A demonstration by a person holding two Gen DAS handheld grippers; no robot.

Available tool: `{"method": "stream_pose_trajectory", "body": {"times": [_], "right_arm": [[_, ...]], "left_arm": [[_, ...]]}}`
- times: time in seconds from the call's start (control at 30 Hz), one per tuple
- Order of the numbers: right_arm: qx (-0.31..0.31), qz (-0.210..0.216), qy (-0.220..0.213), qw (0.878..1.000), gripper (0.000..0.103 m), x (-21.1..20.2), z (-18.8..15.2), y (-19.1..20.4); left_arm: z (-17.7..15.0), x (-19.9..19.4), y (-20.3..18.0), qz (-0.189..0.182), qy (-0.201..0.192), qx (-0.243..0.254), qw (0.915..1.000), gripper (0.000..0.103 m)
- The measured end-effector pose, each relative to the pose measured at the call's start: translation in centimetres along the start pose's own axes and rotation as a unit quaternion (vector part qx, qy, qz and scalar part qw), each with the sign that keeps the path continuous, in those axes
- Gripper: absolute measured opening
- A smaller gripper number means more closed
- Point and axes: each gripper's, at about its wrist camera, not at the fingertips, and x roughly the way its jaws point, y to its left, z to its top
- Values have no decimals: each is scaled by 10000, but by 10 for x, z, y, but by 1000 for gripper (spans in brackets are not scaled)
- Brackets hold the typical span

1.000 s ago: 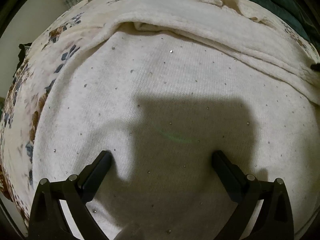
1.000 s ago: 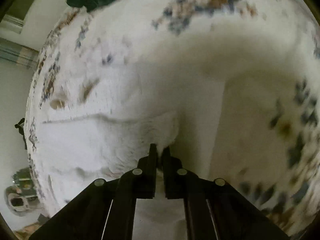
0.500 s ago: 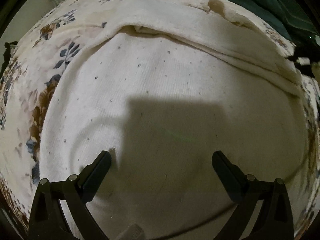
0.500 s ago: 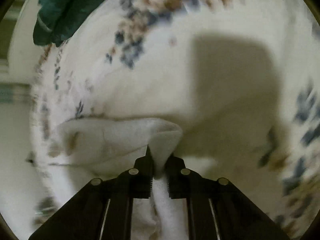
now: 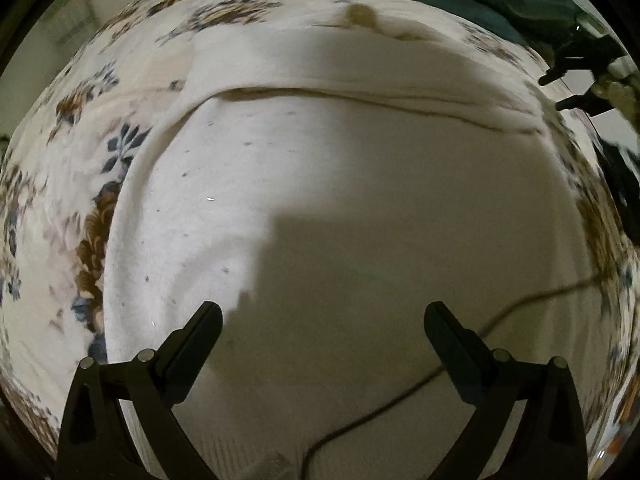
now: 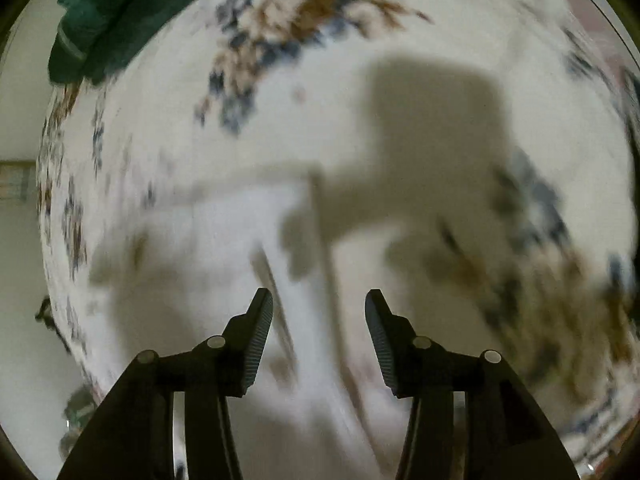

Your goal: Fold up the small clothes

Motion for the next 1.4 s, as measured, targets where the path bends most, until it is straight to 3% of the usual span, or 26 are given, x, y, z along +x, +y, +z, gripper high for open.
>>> {"method": "stream_pose_trajectory", "body": {"times": [0.1,0.2,0.23,0.37,0.43,0.53,0.63,0.73,0.8,0.83,0.9,0.97,1.03,1.07,1.1,1.13,1.17,1.2,1.3,1.4], "right_arm": [[-305,-130,528,9981,56,-8,-66,-21],[-374,-5,1361,9900,56,21,-147,-53],[-329,176,1679,9851,56,41,-178,-67],[-225,1019,2096,9722,56,99,-248,-93],[-548,1224,1923,9721,10,110,-273,-92],[-763,1128,1696,9761,6,100,-296,-104],[-959,986,1660,9765,6,83,-297,-126],[-734,1378,1799,9712,12,82,-285,-136],[-718,1381,1979,9678,32,90,-278,-135],[-700,1424,2027,9663,34,94,-278,-135],[-618,1588,2060,9636,52,99,-277,-134],[-580,1687,2080,9617,62,107,-282,-130],[-627,1644,2081,9621,69,110,-284,-123],[-705,1584,2061,9631,70,110,-285,-118],[-796,1515,2037,9640,68,110,-287,-113],[-904,1417,1979,9657,62,108,-293,-103],[-1003,1331,1939,9668,25,106,-299,-95],[-1085,1280,1965,9660,6,101,-304,-100],[-1105,1140,1854,9697,5,87,-317,-102],[-1140,635,1829,9744,4,80,-328,-107]], "left_arm": [[-14,-10,-17,21,99,-25,9999,103],[-32,-13,-20,227,300,-343,9987,103],[-42,-14,-21,351,406,-498,9973,103],[-87,-19,-34,919,867,-1007,9869,103],[-107,-24,-37,1147,1062,-1248,9798,103],[-128,-35,-27,1411,1111,-1647,9699,103],[-136,-45,12,1602,841,-2297,9563,103],[-139,-45,70,1497,409,-3198,9347,103],[-137,-38,107,1357,155,-3638,9214,103],[-138,-30,126,1215,46,-3876,9138,103],[-138,-9,157,896,-59,-4280,8993,103],[-135,16,177,575,-17,-4502,8911,102],[-128,26,182,706,-88,-4432,8936,102],[-123,26,181,868,-149,-4279,8995,91],[-119,23,178,999,-190,-4116,9057,66],[-117,17,173,1093,-263,-3956,9115,51],[-115,10,168,1156,-324,-3823,9162,23],[-115,3,165,1254,-343,-3710,9195,8],[-120,-14,165,1147,-476,-3650,9227,4],[-124,-13,174,1053,-399,-3605,9259,4]]}}
